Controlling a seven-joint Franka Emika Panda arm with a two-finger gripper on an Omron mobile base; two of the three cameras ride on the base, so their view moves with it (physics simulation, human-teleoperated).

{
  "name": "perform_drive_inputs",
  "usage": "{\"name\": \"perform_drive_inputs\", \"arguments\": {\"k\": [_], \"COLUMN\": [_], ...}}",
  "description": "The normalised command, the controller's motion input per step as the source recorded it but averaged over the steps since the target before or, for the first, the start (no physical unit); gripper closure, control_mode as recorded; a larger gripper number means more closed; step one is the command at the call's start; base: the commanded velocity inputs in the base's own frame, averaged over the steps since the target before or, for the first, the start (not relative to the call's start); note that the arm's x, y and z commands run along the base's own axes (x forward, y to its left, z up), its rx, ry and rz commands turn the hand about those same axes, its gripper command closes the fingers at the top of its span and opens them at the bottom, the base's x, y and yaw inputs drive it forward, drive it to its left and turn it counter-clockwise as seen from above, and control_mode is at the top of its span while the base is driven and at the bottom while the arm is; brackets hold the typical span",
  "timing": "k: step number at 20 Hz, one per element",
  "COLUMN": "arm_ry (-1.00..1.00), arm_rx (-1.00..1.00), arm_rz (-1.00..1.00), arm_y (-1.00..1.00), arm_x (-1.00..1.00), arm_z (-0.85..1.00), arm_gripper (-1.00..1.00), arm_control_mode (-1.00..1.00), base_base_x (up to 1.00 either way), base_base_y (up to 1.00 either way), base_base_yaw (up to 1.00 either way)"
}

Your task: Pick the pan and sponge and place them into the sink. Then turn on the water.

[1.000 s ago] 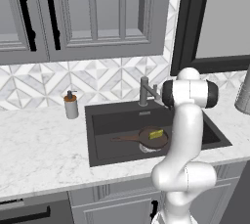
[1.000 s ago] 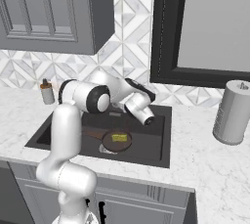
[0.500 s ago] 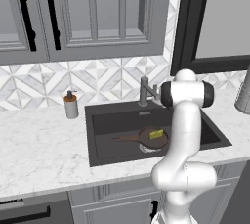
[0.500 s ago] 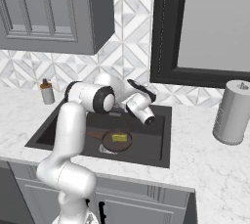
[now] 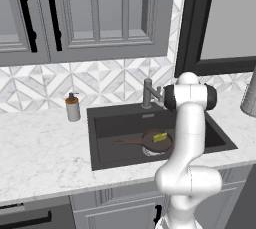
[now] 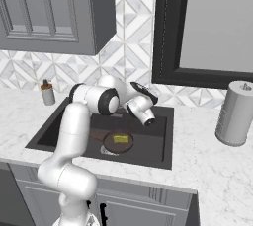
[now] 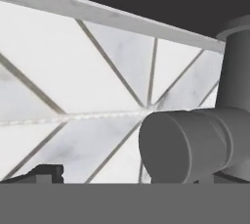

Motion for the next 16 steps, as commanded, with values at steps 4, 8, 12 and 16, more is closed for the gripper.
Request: {"name": "perform_drive_inputs", "arguments": {"k": [4, 8, 12, 16], "arm_ry": [-0.03, -0.01, -0.01, 0.00], "arm_rx": [0.00, 0.00, 0.00, 0.00], "arm_rz": [-0.05, -0.05, -0.06, -0.07], "arm_y": [0.00, 0.00, 0.00, 0.00], "arm_x": [0.31, 0.34, 0.35, 0.46], "arm_z": [0.00, 0.00, 0.00, 0.01], "arm_gripper": [-1.00, -1.00, -1.00, -1.00], "arm_control_mode": [-1.00, -1.00, -1.00, -1.00], "base_base_x": [0.00, 0.00, 0.00, 0.00], "base_base_y": [0.00, 0.00, 0.00, 0.00], "base_base_yaw": [0.00, 0.00, 0.00, 0.00]}}
